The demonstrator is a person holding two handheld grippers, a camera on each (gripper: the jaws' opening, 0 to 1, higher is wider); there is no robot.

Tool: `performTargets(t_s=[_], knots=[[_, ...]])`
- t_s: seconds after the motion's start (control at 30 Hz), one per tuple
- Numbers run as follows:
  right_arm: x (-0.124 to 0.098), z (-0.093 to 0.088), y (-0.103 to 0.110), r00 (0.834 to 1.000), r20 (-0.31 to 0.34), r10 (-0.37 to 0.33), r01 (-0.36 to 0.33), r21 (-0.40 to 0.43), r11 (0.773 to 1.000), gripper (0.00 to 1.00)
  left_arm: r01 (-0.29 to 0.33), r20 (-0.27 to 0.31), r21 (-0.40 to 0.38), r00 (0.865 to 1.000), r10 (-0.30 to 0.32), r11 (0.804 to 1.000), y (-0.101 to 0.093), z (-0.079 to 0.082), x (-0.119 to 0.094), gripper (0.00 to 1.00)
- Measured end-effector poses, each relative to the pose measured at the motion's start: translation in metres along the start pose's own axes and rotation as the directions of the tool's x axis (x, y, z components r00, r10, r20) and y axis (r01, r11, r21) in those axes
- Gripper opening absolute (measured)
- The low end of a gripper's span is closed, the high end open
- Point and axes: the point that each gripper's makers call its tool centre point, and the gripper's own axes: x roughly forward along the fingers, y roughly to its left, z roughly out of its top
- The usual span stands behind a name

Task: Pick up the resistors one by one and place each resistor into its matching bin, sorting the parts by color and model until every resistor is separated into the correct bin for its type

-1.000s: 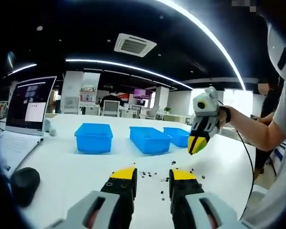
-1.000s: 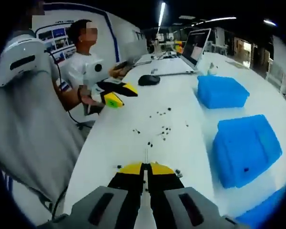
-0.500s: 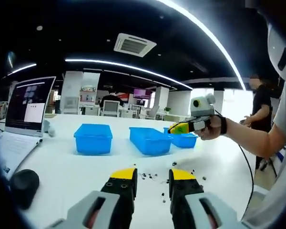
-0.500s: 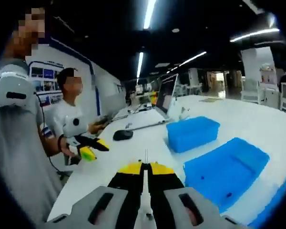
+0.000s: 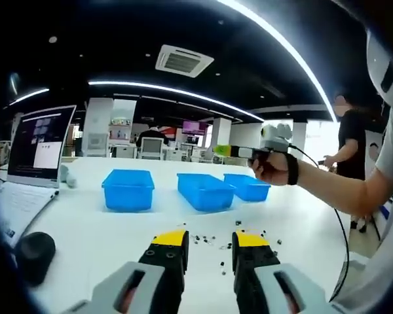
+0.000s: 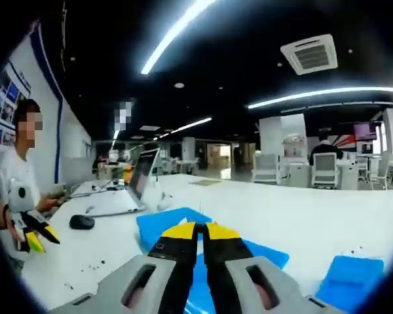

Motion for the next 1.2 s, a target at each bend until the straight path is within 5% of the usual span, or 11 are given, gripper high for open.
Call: performTargets(t_s=[0.13,0.23,0.73,1.2], knots=[[0.005,-0.010,-0.002,0.999,-0.033,-0.007,0.007,-0.001,1.000,0.11,-0.024,-0.005,0.003,1.000,0.024,1.000,0.005,-0.001,-0.002,0.29],[0.010,-0.019,-0.011,0.998,-0.065,-0.018,0.020,0.036,0.999,0.37,-0.024,-0.007,0.003,1.000,0.024,1.000,0.004,-0.001,-0.002,0.29],[-0.009,-0.019,-0.029,0.996,-0.067,-0.066,0.069,0.046,0.997,0.27,-0.001,-0.011,0.008,1.000,0.001,1.000,-0.002,-0.002,0.000,0.29],[-0.016,-0.020,-0.021,0.995,-0.103,-0.017,0.018,0.005,1.000,0.26,-0.004,-0.008,-0.010,1.000,0.004,1.000,0.001,-0.006,0.000,0.29]])
